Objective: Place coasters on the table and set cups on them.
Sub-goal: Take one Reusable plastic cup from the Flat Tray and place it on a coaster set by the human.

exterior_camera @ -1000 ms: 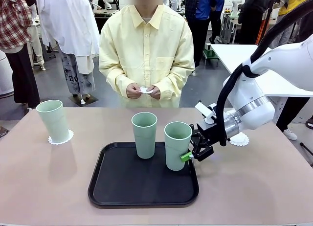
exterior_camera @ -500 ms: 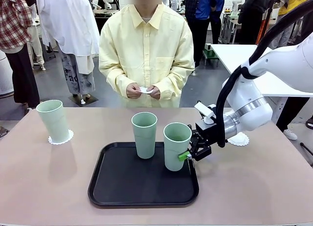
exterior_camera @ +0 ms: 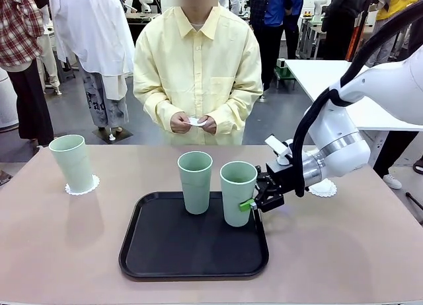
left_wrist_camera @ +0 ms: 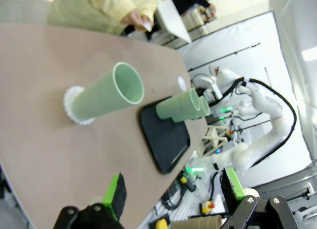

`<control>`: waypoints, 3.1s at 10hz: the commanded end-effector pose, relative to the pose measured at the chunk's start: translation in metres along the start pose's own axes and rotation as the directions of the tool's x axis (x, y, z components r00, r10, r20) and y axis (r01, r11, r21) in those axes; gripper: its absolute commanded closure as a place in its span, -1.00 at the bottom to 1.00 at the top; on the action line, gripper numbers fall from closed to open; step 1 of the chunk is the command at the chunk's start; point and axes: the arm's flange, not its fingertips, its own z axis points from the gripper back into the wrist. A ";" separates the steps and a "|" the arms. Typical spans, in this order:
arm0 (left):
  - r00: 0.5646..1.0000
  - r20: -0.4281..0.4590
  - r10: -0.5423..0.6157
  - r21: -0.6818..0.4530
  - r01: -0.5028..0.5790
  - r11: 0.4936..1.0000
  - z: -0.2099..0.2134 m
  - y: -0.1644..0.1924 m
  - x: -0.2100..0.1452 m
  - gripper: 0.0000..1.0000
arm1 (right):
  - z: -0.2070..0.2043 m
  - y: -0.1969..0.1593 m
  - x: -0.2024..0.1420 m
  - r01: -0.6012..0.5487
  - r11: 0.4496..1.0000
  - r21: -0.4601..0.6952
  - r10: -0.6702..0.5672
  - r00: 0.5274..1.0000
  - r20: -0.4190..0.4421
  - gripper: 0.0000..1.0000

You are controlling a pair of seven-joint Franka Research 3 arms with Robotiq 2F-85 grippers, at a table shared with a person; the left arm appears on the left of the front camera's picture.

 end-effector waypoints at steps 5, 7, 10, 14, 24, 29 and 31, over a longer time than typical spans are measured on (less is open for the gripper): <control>1.000 0.004 -0.003 -0.005 0.003 1.000 0.001 -0.002 0.000 -1.00 | 0.058 0.056 0.139 0.135 0.944 -0.302 -0.137 0.990 0.013 -0.45; 1.000 0.004 -0.003 -0.005 0.003 1.000 0.001 -0.002 0.000 -1.00 | 0.063 0.065 0.168 0.112 0.941 -0.320 -0.112 0.994 0.016 -0.45; 1.000 0.004 -0.003 -0.005 0.003 1.000 0.001 -0.002 0.000 -1.00 | 0.069 0.065 0.182 0.086 0.948 -0.306 -0.088 0.996 0.008 -0.45; 1.000 0.004 -0.003 -0.005 0.003 1.000 0.001 -0.002 0.000 -1.00 | 0.109 0.062 0.178 0.050 0.971 -0.235 -0.050 0.999 0.007 -0.71; 1.000 0.004 -0.003 -0.005 0.003 1.000 0.001 -0.002 0.000 -1.00 | 0.320 0.079 0.113 0.085 0.907 -0.413 -0.101 0.995 -0.017 -0.71; 1.000 0.004 -0.003 -0.005 0.003 1.000 0.001 -0.002 0.000 -1.00 | 0.320 0.079 0.113 0.085 0.907 -0.413 -0.101 0.995 -0.017 -0.71; 1.000 0.004 -0.003 -0.005 0.003 1.000 0.001 -0.002 0.000 -1.00 | 0.321 0.078 0.111 0.081 0.905 -0.418 -0.093 0.996 -0.006 -0.71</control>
